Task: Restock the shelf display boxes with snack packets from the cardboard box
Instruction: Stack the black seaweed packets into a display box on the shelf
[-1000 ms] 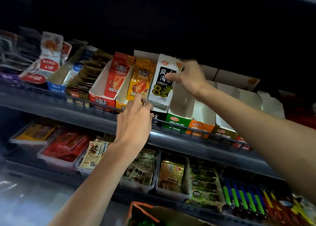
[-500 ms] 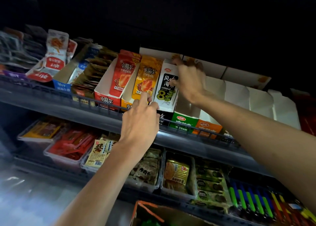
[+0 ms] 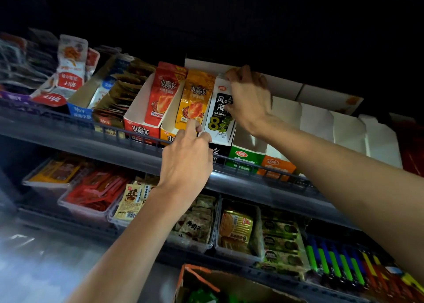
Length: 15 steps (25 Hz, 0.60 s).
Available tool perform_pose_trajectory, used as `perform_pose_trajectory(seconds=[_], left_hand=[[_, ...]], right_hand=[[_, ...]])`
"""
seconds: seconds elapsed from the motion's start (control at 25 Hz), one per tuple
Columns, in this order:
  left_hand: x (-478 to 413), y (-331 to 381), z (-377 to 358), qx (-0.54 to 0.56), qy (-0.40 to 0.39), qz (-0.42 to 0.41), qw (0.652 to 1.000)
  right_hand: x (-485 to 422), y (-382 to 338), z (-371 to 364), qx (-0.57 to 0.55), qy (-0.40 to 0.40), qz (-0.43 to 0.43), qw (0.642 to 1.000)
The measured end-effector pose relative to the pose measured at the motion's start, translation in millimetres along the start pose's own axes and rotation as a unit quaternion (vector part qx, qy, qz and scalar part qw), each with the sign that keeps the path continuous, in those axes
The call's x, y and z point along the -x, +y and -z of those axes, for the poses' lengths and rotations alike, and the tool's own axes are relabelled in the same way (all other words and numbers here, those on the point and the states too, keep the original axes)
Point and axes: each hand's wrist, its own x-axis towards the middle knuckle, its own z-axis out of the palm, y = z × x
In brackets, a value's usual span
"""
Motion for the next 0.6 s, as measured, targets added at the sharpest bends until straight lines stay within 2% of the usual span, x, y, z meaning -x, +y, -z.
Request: perform_pose_trajectory(seconds=[0.24,0.4,0.48,0.6], left_hand=[[3,1,0,0.032,0.008,-0.008,0.999],[15,10,6,0.062,0.021,-0.026,0.998],[22,12,6,0.097,0.003,-0.031,0.995],[42,13,-11,0.101,-0.087,-0.082,0.988]], right_hand=[[13,0,15,-0.048,0.014,-0.011,0.999],[52,9,42,-0.145,0.020,0.011,0.989],[88,12,57,-0.241,-0.009,-0.007,0.971],[170,11,71,-0.410,-0.129,-0.036,0.902]])
